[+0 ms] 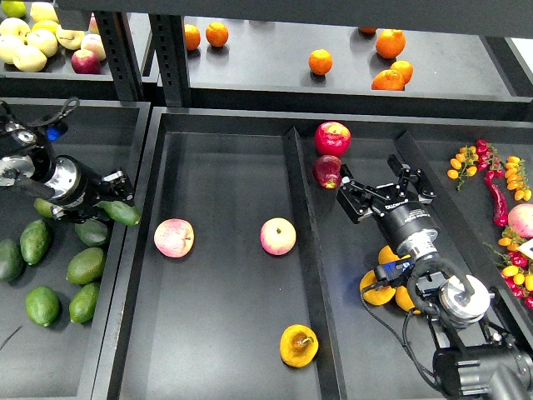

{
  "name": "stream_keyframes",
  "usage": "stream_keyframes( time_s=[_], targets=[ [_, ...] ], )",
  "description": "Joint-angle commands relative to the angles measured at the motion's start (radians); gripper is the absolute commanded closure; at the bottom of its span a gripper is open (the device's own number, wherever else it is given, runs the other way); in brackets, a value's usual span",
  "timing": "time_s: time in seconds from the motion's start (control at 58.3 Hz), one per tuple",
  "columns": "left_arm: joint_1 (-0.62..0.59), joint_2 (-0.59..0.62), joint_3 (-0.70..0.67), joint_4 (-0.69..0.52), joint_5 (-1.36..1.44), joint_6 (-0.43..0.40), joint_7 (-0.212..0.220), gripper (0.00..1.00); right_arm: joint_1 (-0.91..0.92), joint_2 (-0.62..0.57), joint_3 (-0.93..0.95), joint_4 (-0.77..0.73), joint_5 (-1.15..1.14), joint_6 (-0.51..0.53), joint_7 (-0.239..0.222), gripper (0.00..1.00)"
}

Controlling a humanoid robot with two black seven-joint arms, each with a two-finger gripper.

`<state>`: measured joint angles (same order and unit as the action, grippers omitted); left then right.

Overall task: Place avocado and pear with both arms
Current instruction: 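Carry the avocado into the avocado bin and open the left gripper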

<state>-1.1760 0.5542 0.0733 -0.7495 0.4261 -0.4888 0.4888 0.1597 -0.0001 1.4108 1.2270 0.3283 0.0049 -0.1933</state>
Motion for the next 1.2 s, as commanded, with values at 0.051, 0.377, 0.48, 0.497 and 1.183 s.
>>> stream_keyframes(
  time_s=[0.051, 0.377, 0.48, 0.497, 1.183],
  targets=[
    [0.033, 0.02, 0.0, 0.036, 0.0, 0.0, 0.0, 0.72, -0.011, 0.0, -0.001, 0.0, 0.002, 0.001, 0.0, 0.01],
    [0.101, 0.01, -0.006, 0.143, 0.008, 0.0, 0.0, 0.69, -0.028, 0.0, -0.003, 0.014, 0.002, 0.007, 0.0, 0.01],
    [0.113, -0.003, -0.009, 0.185, 0.01, 0.0, 0.0, 0.68, -0.032, 0.0, -0.003, 0.019, 0.002, 0.007, 0.0, 0.01],
    [0.114, -0.008, -0.01, 0.191, 0.01, 0.0, 0.0, 0.68, -0.032, 0.0, -0.004, 0.019, 0.002, 0.007, 0.0, 0.01],
    [0.17, -0.166, -0.027, 0.41, 0.011, 0.0, 0.0, 0.41, -0.034, 0.0, -0.004, 0.019, 0.0, 0.012, 0.0, 0.01]
  ],
)
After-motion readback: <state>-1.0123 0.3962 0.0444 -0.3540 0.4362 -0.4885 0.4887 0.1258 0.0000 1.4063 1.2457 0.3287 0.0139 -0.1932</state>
